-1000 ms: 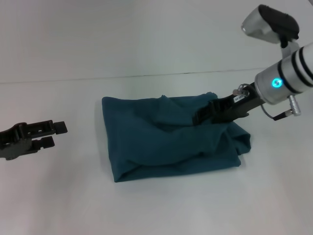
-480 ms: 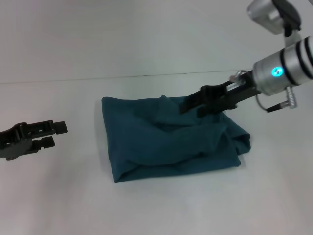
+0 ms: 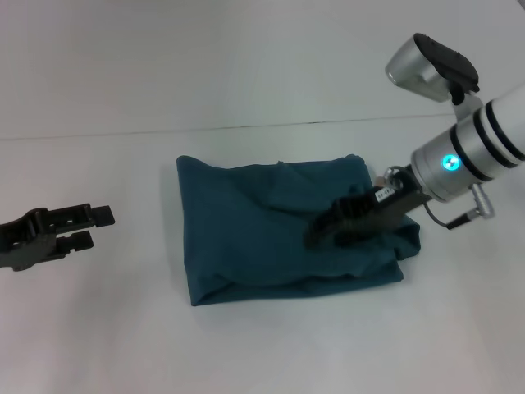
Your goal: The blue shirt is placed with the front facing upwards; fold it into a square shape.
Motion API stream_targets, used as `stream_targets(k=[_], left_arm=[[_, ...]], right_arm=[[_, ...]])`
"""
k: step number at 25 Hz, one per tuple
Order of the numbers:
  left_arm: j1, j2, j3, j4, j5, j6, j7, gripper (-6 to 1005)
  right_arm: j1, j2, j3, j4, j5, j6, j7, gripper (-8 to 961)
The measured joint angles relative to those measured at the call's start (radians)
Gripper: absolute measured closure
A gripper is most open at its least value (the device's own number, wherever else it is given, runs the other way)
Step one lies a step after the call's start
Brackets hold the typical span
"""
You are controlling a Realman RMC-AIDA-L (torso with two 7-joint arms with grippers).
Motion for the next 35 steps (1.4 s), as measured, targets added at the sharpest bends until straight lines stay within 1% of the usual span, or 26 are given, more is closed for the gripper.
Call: stream_targets(k=[3,8,14,19,21,27,31,35], left_arm=[[0.000,0.000,0.000,0.000,0.000,0.000,0.000,265],[-0.002,-0.001,0.000,0.000,0.000,-0.001,0.000,265],[-0.006,-0.002,-0.002,0.000,0.000,-0.001,-0.001,265],[-0.004,-0.001,-0.005,0.000,0.000,0.000,-0.002,266],[-0.005,-0.001,-0.005,0.000,0.000,0.000,-0.002,266],[-0.010,-0.002,-0.002,0.000,-0.002,-0.002,-0.007,266],[-0.011,-0.003,-0.001,0.000,-0.002,-0.003,-0.007,265],[-0.011,-0.003,-0.004,-0.004,-0.002,-0.003,-0.007,265]], right_arm=[[-0.008,-0.008,0.000,-0.006,-0.018,-0.064,-0.003,283],[-0.023,-0.016,0.005,-0.015,-0.070,-0.082,-0.003,283],[-0.074,-0.016,0.026,-0.148,0.020,-0.088,-0.008,282],[-0.081,-0.023,0.029,-0.165,0.045,-0.045,0.003,282],[-0.079,-0.017,0.023,-0.156,0.023,-0.008,0.005,282],[-0.076,0.012,0.020,-0.132,-0.044,0.099,0.010,282],[-0.070,0.021,0.015,-0.085,-0.045,0.149,0.003,283],[-0.068,0.029,-0.010,-0.061,-0.046,0.186,0.000,284]])
